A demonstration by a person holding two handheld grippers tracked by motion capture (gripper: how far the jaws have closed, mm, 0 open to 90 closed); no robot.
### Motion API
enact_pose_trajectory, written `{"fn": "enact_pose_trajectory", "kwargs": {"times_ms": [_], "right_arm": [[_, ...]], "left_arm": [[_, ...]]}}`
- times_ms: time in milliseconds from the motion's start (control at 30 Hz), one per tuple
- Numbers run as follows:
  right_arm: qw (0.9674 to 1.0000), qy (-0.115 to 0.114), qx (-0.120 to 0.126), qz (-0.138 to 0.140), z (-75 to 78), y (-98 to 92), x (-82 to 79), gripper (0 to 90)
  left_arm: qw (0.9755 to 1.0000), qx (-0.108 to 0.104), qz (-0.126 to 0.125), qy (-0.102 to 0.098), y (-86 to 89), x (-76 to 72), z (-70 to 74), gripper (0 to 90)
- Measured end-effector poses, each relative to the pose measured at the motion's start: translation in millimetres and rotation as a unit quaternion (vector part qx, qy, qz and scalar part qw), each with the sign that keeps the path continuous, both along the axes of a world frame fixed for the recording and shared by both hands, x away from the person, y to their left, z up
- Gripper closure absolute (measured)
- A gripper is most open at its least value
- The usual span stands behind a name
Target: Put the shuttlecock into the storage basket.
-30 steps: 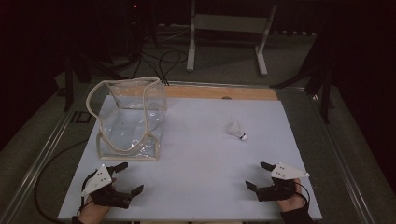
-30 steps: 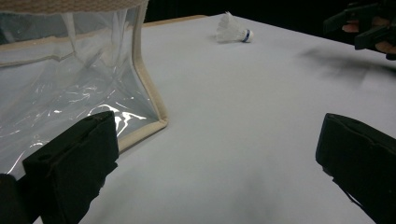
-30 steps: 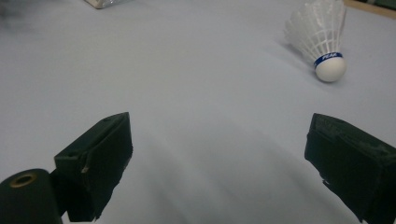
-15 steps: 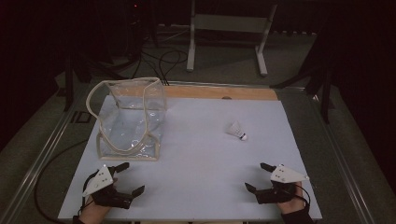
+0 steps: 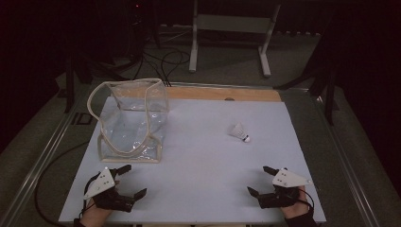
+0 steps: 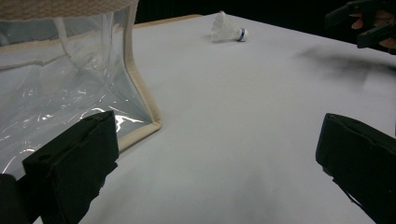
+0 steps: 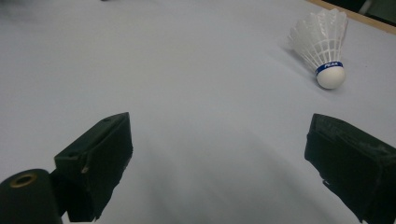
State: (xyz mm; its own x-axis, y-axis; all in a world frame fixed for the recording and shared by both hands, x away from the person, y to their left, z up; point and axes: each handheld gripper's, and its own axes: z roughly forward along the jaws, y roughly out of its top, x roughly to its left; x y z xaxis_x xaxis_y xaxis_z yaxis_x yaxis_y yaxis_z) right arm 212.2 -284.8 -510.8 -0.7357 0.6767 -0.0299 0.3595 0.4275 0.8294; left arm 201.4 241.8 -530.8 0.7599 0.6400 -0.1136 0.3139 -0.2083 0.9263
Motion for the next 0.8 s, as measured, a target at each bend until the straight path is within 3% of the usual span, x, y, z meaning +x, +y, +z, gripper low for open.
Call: {"fn": "enact_pose_trajectory", "kwargs": {"times_ms": [400, 500, 800], "right_arm": [[0.9997, -0.009, 0.007, -0.023, 19.7, 0.7, -2.6, 7.8], [0.9993, -0.012, 0.018, -0.03, 33.7, -0.1, -2.0, 7.8], [0.9991, -0.015, 0.02, -0.035, 53.4, -3.6, 4.6, 7.9]], "left_arm": [[1.0, 0.0, 0.0, 0.0, -0.5, 0.0, 0.2, 0.5], [1.0, 0.0, -0.001, 0.001, -0.8, -0.1, 0.3, 0.5], [1.0, 0.001, -0.001, 0.0, -1.0, 0.1, 0.5, 0.5]]}}
